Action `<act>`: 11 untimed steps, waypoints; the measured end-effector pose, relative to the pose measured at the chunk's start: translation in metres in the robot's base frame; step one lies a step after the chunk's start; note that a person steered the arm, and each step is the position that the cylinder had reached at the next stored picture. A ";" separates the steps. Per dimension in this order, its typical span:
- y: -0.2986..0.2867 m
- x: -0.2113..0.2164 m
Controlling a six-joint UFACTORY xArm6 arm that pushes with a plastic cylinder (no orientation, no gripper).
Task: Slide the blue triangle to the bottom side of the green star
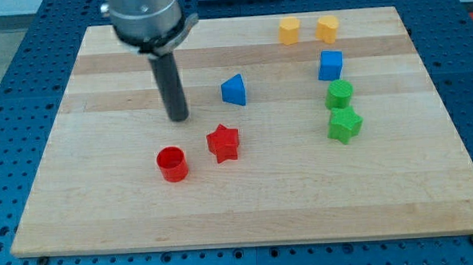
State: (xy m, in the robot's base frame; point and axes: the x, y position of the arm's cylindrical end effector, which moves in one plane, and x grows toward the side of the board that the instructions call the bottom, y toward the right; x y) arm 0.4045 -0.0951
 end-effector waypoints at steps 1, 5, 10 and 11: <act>0.039 -0.045; 0.128 0.096; 0.179 0.175; 0.180 0.160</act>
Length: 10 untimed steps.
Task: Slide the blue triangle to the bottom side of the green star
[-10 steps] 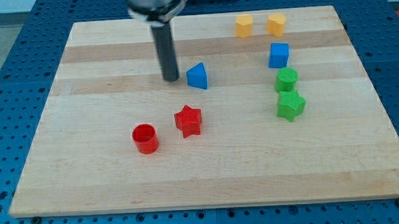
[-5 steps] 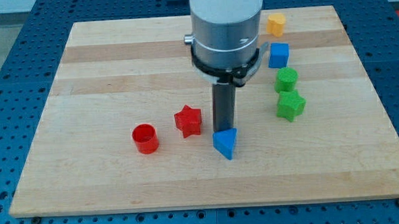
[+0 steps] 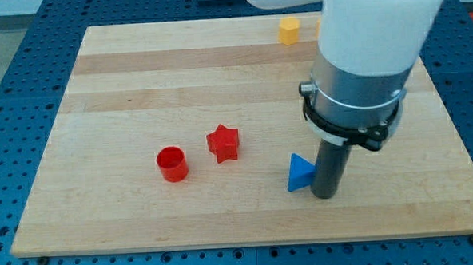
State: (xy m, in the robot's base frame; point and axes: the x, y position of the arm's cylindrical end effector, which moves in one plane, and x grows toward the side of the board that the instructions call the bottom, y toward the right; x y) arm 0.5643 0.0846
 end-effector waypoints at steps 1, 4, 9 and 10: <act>-0.034 0.022; -0.051 -0.009; 0.005 -0.030; 0.007 -0.038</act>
